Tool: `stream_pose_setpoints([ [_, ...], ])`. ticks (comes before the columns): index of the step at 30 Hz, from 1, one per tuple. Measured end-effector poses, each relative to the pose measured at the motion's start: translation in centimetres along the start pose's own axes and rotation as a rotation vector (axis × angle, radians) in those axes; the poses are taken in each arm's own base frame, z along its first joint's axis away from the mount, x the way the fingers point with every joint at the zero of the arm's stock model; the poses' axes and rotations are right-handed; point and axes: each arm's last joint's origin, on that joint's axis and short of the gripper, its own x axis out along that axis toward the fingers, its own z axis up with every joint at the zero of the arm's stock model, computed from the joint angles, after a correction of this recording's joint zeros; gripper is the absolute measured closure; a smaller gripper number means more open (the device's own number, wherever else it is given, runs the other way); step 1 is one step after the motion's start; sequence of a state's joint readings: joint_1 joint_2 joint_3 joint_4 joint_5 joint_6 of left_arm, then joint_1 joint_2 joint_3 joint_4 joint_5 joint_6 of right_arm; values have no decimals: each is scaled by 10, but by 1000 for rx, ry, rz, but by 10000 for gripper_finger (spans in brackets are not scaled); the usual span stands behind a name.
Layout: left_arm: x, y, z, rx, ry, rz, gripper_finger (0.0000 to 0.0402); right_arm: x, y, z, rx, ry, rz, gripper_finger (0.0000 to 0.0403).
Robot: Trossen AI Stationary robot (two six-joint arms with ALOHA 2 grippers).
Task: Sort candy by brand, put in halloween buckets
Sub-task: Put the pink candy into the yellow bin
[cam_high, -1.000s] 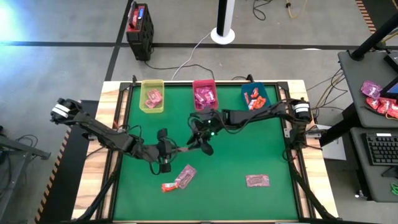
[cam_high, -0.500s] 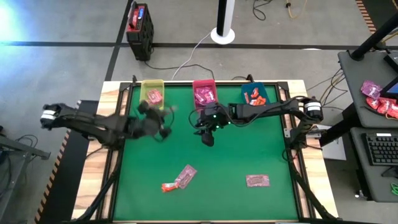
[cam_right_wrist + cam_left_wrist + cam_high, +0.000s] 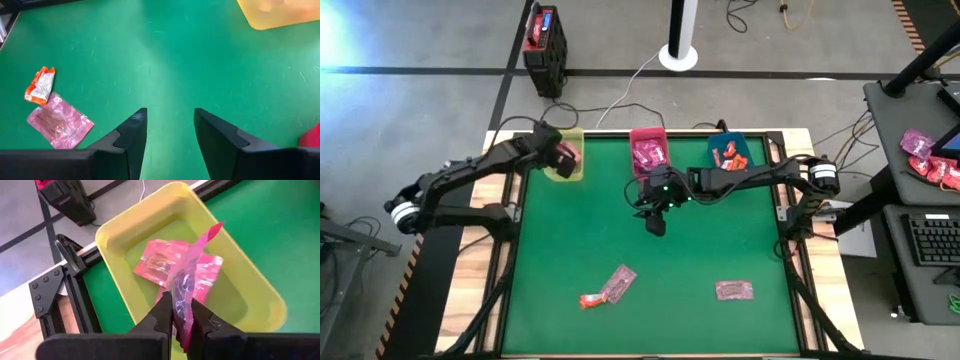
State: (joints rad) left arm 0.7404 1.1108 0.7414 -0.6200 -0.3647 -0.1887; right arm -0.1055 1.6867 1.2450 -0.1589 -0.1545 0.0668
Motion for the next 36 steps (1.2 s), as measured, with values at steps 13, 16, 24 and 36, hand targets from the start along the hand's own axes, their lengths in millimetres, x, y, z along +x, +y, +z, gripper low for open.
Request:
stream_pose_setpoints([
  [13,13,2,5,21,-4,72,387,1,-1,-5,3,16,-1,232],
  [16,14,4,5,21,-13,147,387,2,-1,-7,-1,23,-2,231],
  [24,14,4,5,25,-18,148,386,0,-10,-6,-15,22,-20,227],
  [36,25,-2,9,-1,-11,86,371,-6,-40,-5,0,7,-80,225],
])
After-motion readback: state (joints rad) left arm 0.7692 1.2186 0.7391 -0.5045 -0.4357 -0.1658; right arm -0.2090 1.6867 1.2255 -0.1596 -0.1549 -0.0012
